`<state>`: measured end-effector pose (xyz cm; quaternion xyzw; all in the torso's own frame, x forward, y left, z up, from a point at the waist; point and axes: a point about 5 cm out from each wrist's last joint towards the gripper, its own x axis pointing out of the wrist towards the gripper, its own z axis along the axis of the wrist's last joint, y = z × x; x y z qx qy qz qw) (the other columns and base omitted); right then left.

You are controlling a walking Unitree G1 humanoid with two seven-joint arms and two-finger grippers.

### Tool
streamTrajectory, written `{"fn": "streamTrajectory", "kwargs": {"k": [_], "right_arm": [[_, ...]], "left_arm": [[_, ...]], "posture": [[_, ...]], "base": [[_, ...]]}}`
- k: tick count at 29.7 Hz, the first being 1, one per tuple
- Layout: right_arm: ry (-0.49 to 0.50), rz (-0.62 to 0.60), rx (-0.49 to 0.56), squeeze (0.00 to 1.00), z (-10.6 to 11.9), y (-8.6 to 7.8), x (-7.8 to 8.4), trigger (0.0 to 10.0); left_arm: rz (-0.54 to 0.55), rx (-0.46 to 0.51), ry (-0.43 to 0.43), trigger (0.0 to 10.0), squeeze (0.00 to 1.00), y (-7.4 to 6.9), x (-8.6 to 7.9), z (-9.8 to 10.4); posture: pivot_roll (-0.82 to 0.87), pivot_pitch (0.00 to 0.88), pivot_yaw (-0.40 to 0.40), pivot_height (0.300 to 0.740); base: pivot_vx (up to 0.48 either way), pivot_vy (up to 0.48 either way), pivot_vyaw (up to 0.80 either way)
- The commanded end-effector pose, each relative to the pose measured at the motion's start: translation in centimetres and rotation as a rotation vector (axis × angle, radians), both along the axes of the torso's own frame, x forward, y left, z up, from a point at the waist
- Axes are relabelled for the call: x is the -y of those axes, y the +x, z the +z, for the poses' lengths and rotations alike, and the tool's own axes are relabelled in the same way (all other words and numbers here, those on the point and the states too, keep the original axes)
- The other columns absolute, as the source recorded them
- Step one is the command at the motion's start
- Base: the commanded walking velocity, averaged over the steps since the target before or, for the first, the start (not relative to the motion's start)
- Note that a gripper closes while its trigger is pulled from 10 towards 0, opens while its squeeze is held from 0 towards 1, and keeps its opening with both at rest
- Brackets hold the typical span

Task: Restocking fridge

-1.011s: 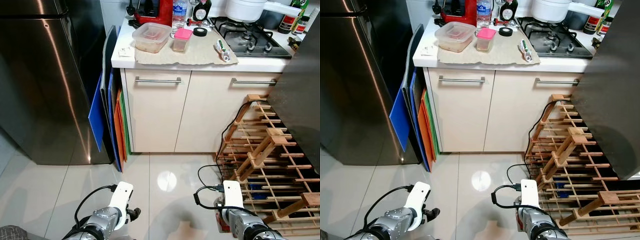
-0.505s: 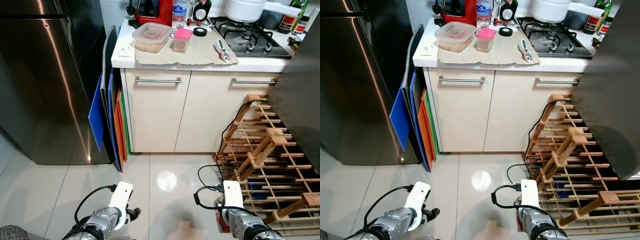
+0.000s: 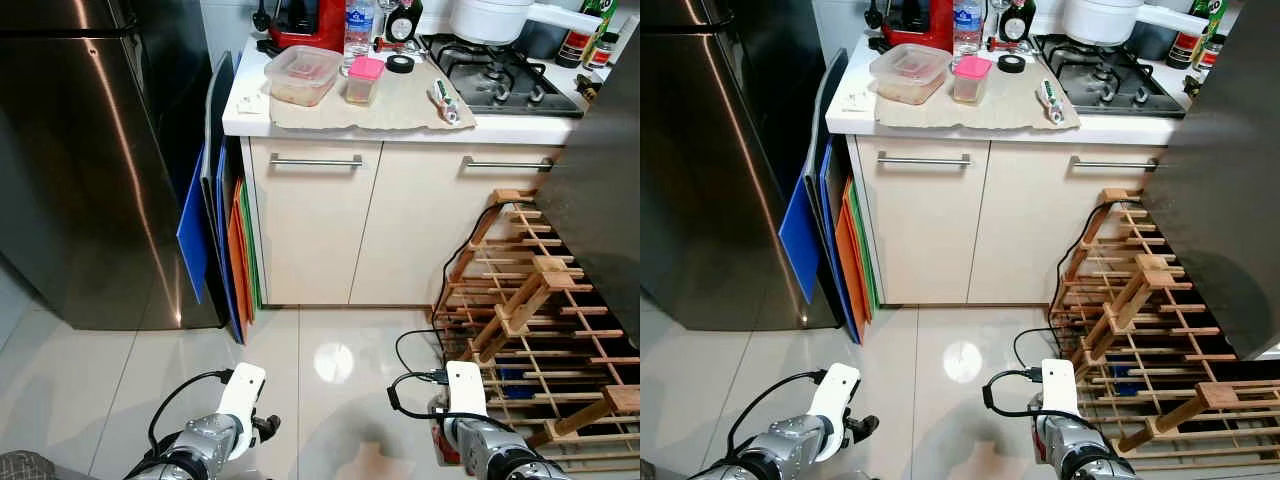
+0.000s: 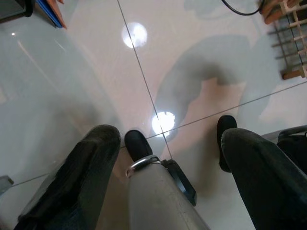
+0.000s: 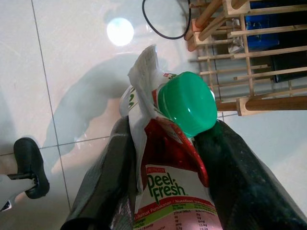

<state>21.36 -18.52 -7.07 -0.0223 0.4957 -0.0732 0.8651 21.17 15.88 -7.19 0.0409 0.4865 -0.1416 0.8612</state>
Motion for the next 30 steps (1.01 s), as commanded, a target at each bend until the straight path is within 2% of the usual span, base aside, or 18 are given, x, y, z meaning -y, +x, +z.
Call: {"fn": "streamTrajectory", "kwargs": {"k": [1, 5, 7, 13, 19, 30], "right_arm": [[-0.009, -0.006, -0.002, 0.00, 0.1, 0.1, 0.3, 10.0], [-0.028, 0.024, -0.026, 0.00, 0.1, 0.1, 0.3, 10.0], [-0.048, 0.035, -0.082, 0.00, 0.0, -0.2, 0.4, 10.0], [-0.048, 0.039, -0.102, 0.00, 0.0, -0.2, 0.4, 10.0], [-0.060, 0.051, -0.142, 0.00, -0.1, -0.4, 0.4, 10.0], [-0.053, 0.032, -0.135, 0.00, 0.0, -0.3, 0.3, 10.0]], "left_arm": [[0.007, 0.012, 0.004, 10.0, 0.00, 0.6, 0.1, 0.3], [-0.007, -0.005, 0.029, 10.0, 0.00, 0.5, -0.1, 0.3], [0.010, -0.085, 0.058, 10.0, 0.00, 0.0, -0.4, -0.1], [0.033, -0.147, 0.111, 10.0, 0.00, -0.4, -0.8, -0.2], [0.008, -0.164, 0.151, 10.0, 0.00, -0.4, -1.0, -0.2], [0.016, -0.175, 0.162, 10.0, 0.00, -0.3, -1.1, -0.1]], "posture": [[0.12, 0.000, -0.044, 0.740], [0.12, 0.000, -0.043, 0.740], [0.12, 0.000, -0.042, 0.740], [0.12, 0.000, -0.042, 0.740], [0.12, 0.000, -0.041, 0.740], [0.12, 0.000, -0.041, 0.740]], "base": [[0.000, 0.000, 0.00], [0.000, 0.000, 0.00], [0.000, 0.000, 0.00], [0.000, 0.000, 0.00], [0.000, 0.000, 0.00], [0.000, 0.000, 0.00]]}}
